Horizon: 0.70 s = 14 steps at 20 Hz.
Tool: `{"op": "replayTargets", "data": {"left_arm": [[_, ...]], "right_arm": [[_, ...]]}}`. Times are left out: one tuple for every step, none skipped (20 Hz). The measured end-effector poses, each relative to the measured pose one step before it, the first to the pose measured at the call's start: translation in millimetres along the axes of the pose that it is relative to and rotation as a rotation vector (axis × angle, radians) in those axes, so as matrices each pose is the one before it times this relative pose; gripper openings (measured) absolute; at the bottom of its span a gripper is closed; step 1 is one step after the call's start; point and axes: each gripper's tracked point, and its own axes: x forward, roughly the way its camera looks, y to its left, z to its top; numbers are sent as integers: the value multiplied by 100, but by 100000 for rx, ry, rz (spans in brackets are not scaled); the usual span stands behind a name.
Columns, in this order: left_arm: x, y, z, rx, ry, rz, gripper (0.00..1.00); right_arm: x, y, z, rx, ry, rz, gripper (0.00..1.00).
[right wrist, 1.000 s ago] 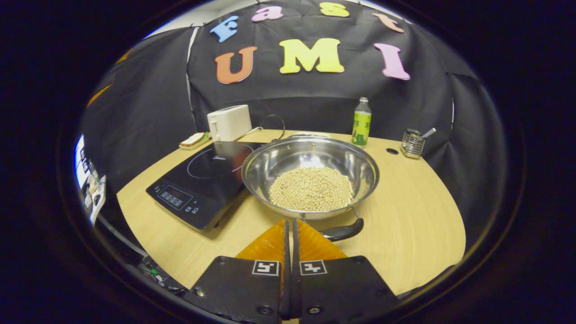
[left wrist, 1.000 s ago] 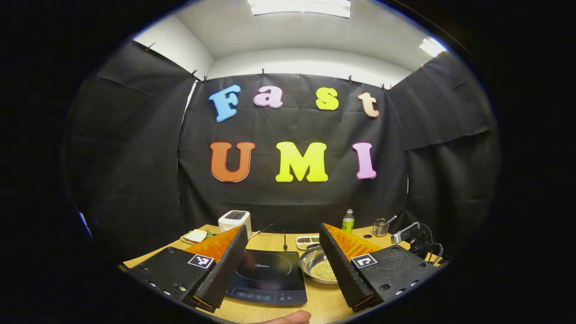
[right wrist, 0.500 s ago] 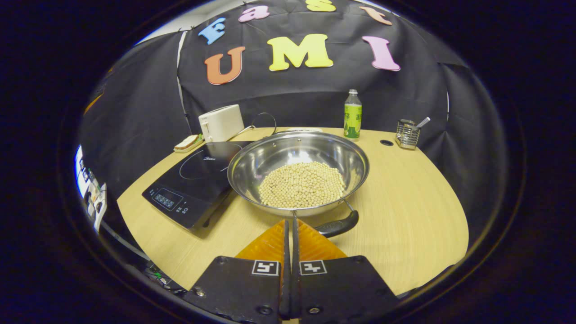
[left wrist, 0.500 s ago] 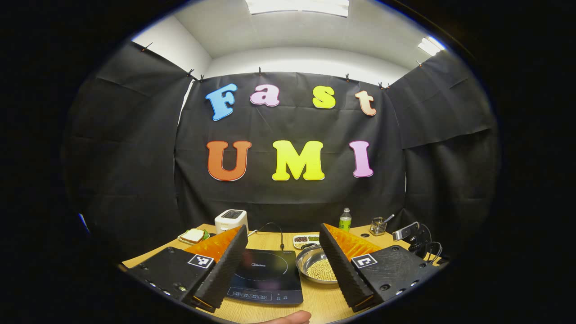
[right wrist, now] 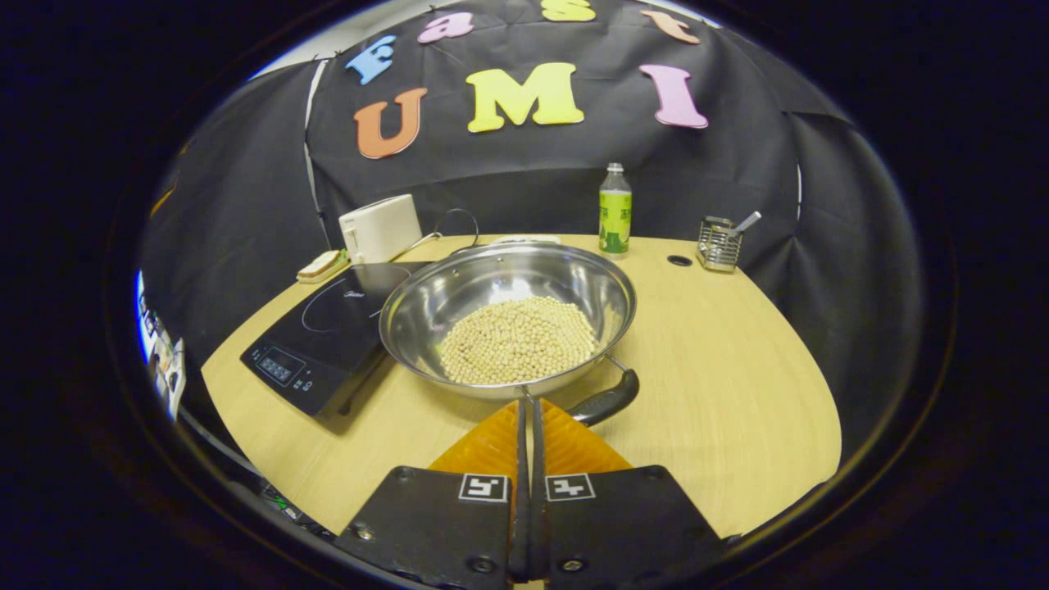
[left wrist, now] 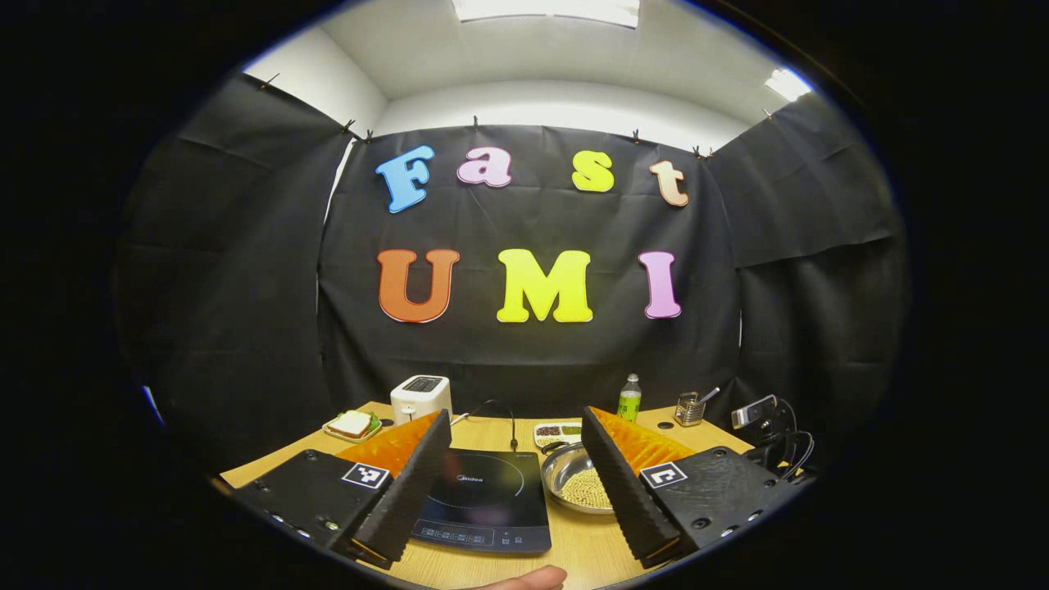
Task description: First push the handle of the pot to place it horizontally, then grasp the pot with both hands and set it on the induction cooktop.
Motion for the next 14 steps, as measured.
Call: {"op": "replayTargets", "data": {"left_arm": [[12,99,-61,136,35,228,95],[32,81,-43,160,-75,211,95],[100,77,-1,68,-102,135,95],[40,38,-52,-208,-168,-45,95],[84,54,-40,-572,-155,-148,95],[126,-19,-97,-571,-29,-162,95],[178,55,-134,-462,75,149,95],[120,155,-115,-523,50,504,95],[210,93,-218,-671,379,361,95],[165,41,-181,-588,361,115,95],[36,3,-217,-466,593,9,95],[27,32,-210,-89,584,119,95],[23,57,-29,164,63,114,95],[-88,-72,32,407,-137,61,95]], "right_arm": [[-38,-322,256,-509,-429,-710,4],[-72,-364,240,-259,-767,-996,2],[-106,-607,446,-327,-1080,-1713,4],[145,-965,183,-566,-773,-3167,4],[-19,-834,184,-290,-345,-2833,4],[-115,-226,8,910,-275,-794,4],[-213,313,125,1775,-557,1092,4],[-209,710,-10,297,-338,2670,4],[-40,716,-34,-738,-143,2904,4],[71,559,-167,105,74,2664,4],[182,414,-312,1382,1366,1982,4],[260,240,-364,999,1009,1456,3],[223,40,-177,37,555,343,4],[86,-114,-78,-1,269,260,4]]}}
